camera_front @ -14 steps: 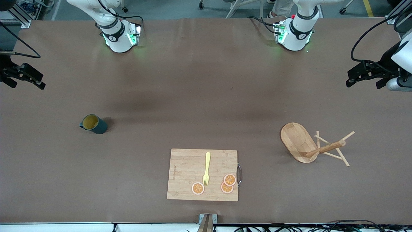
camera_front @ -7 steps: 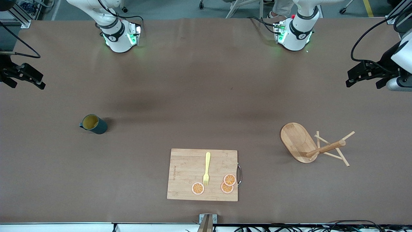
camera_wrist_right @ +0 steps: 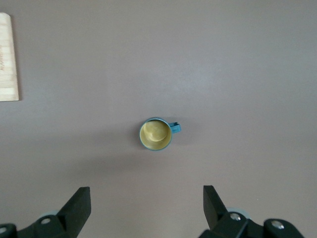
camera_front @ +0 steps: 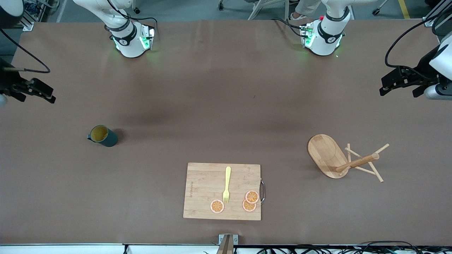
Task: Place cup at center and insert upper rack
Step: 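Reach the right gripper down to the teal mug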
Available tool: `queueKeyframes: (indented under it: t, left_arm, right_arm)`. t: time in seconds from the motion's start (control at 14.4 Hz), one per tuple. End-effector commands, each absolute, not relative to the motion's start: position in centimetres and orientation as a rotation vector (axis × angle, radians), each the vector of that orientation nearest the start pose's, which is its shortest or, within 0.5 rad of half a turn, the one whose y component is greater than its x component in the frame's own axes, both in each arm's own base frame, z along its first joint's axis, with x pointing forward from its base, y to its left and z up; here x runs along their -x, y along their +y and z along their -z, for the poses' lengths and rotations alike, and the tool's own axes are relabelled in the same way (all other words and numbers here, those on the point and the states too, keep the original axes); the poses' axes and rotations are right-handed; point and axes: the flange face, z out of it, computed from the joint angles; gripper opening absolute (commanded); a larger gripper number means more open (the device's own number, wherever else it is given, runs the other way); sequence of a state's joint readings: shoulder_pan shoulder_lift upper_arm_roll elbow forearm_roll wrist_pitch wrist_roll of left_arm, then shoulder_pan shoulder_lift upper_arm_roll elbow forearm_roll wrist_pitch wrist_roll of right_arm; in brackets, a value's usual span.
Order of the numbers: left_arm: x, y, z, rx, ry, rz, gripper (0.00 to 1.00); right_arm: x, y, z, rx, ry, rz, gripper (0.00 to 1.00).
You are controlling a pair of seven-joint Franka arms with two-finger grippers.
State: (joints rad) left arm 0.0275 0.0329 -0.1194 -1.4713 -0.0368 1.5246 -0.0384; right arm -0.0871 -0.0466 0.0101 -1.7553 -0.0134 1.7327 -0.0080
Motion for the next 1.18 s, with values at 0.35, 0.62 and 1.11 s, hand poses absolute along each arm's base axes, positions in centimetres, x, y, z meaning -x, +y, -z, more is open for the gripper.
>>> queueKeyframes:
  t: [0.35, 0.62, 1.11]
  left_arm:
    - [-55.6, -5.4, -65.5, 3.184, 0.106, 0.052, 1.00]
    - [-55.6, -5.4, -65.5, 3.186, 0.107, 0.052, 1.00]
    - [-55.7, -5.4, -65.6, 3.186, 0.106, 0.060, 1.00]
  right_arm:
    - [-63.9, -4.3, -40.2, 3.114, 0.086, -0.338, 1.00]
    - [-64.1, -3.1, -35.4, 3.104, 0.063, -0.436, 1.00]
    - [-61.6, 0.1, -28.3, 3.112, -0.009, -0.462, 1.00]
